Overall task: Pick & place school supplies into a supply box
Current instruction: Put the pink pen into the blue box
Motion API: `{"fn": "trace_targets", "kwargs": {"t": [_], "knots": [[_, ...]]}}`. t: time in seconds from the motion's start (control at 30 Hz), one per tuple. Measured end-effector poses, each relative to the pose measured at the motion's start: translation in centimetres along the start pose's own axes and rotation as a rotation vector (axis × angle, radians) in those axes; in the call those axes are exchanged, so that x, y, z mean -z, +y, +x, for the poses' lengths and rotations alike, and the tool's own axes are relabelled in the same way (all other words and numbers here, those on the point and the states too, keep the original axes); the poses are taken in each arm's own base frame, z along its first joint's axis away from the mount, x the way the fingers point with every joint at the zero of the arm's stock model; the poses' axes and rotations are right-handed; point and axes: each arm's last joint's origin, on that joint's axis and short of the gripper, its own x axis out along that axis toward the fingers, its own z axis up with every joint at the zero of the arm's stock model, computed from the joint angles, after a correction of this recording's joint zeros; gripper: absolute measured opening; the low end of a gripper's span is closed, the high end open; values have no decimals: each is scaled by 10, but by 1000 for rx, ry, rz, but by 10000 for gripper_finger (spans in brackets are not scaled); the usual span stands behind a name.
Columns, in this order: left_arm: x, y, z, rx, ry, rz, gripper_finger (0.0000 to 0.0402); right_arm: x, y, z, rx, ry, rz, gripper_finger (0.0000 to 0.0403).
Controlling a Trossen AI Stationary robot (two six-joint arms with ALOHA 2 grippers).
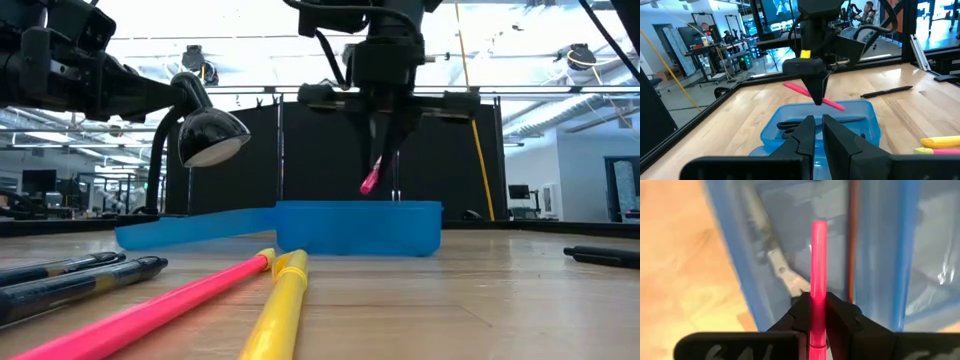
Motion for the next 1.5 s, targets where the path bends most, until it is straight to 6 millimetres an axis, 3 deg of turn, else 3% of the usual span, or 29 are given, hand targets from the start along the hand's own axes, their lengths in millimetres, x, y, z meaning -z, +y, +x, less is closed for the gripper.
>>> {"fn": "trace_targets", "kwargs": {"t": [0.23, 0.97, 1.27, 1.5], "knots": [[1, 0, 0, 1, 7, 3, 40, -4, -2, 15, -1, -85, -92, 26], [1, 0, 0, 1, 13, 4, 40, 9, 16, 64, 46, -199, -73, 28], [1, 0, 0, 1, 13, -1, 40, 10, 18, 65, 39, -193, -49, 65], [1, 0, 0, 2, 13, -3, 40, 11, 18, 54, 69, -177, -48, 80]]}}
